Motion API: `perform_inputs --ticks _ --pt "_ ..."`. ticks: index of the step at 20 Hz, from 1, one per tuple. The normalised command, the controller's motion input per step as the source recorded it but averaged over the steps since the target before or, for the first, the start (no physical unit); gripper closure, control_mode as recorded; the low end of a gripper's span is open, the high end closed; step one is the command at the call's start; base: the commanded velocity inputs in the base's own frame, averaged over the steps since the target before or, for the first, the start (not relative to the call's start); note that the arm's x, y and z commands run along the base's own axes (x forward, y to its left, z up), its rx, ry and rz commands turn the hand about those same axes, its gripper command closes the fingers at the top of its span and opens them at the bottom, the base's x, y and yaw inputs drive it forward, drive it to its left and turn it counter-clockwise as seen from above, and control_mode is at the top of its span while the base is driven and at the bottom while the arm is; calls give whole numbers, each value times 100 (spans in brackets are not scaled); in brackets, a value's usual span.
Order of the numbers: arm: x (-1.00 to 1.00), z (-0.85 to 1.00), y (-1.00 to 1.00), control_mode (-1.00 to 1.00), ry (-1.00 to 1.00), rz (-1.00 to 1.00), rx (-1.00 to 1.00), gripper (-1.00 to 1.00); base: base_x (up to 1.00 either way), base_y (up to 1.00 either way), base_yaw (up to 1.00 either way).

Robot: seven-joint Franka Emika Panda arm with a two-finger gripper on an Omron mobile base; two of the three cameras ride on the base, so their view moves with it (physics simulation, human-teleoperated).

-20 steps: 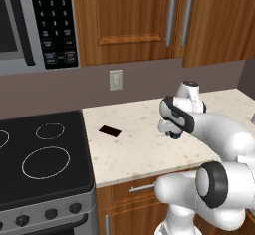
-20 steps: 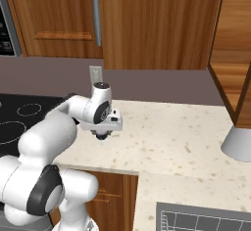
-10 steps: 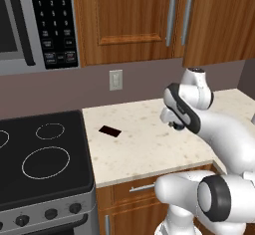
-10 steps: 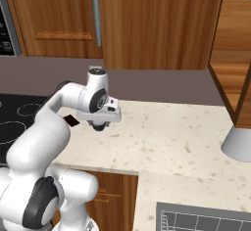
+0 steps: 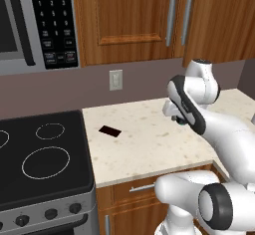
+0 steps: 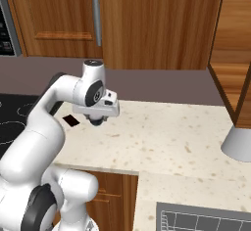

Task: Pick the yogurt and canned food from the counter and place them in the cabinets closest to them.

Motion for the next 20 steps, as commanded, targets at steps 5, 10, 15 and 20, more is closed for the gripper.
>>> perform_inputs --ticks 5,10,15,20 --pt "-8 11 0 -100 -4 0 0 100 0 0 0" --pt "0 0 0 -100 0 0 0 100 0 0 0" --pt "0 0 0 -100 0 0 0 100 0 0 0" --pt "0 0 0 100 0 0 0 100 0 -2 -5"
